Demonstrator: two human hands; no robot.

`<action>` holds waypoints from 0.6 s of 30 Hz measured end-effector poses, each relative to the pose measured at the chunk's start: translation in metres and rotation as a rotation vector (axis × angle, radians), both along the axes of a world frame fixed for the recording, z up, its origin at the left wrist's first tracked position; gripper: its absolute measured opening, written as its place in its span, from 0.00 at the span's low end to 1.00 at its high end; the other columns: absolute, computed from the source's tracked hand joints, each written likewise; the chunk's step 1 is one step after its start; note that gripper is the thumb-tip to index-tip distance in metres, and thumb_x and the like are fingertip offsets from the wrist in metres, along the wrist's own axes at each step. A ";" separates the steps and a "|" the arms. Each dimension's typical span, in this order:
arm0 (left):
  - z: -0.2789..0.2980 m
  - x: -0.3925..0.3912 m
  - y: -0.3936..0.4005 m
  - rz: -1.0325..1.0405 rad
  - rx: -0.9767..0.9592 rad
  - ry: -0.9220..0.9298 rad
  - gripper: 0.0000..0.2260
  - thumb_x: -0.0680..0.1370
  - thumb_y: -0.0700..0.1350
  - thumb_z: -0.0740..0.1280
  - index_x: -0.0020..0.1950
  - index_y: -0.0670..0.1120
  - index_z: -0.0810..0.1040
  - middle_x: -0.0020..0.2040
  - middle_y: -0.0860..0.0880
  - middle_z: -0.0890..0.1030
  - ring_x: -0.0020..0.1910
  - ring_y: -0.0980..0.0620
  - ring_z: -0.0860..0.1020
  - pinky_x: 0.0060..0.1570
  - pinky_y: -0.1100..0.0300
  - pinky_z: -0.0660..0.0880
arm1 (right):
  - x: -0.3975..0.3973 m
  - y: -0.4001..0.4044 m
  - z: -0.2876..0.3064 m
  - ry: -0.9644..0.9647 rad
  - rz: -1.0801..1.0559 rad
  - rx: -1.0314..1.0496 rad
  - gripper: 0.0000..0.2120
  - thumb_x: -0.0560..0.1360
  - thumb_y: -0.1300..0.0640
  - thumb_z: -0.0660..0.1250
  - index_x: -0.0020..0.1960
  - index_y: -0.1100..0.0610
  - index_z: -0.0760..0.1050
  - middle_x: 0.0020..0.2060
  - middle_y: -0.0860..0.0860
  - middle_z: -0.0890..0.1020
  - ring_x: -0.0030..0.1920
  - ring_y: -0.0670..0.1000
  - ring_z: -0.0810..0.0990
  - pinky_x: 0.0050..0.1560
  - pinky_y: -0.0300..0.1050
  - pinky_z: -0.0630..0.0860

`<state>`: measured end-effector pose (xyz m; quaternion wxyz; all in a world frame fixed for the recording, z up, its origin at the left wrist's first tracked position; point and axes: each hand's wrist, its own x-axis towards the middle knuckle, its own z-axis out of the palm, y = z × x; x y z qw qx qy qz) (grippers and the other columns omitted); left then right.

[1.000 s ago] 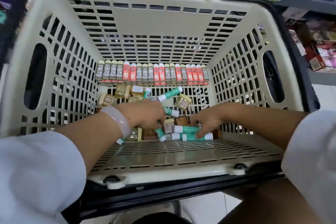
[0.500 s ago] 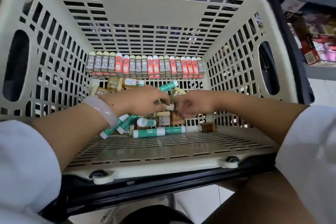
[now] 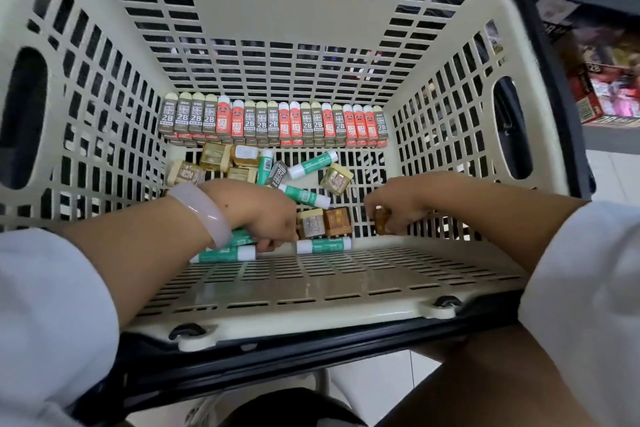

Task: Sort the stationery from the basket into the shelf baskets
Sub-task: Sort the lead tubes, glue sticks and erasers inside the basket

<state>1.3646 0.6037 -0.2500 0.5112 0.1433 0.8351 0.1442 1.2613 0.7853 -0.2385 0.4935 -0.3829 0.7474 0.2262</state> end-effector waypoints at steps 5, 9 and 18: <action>-0.001 -0.004 -0.004 0.113 0.125 0.356 0.10 0.79 0.46 0.60 0.54 0.45 0.78 0.48 0.48 0.80 0.45 0.50 0.77 0.46 0.58 0.73 | -0.003 -0.008 0.014 0.127 0.150 -0.151 0.22 0.73 0.58 0.66 0.66 0.50 0.69 0.55 0.51 0.76 0.52 0.51 0.73 0.48 0.41 0.66; -0.006 -0.009 0.009 -0.010 0.037 0.439 0.13 0.78 0.46 0.61 0.61 0.45 0.74 0.56 0.47 0.77 0.52 0.47 0.76 0.49 0.53 0.74 | -0.006 -0.005 0.023 0.222 0.240 -0.222 0.24 0.72 0.57 0.69 0.65 0.56 0.64 0.44 0.51 0.74 0.43 0.49 0.71 0.42 0.41 0.68; -0.023 0.001 0.026 -0.041 -0.119 0.544 0.10 0.77 0.43 0.61 0.57 0.43 0.69 0.38 0.46 0.74 0.35 0.49 0.71 0.31 0.58 0.65 | 0.013 0.004 0.005 0.049 0.345 -0.002 0.20 0.73 0.57 0.68 0.63 0.58 0.71 0.58 0.54 0.75 0.58 0.54 0.74 0.49 0.43 0.67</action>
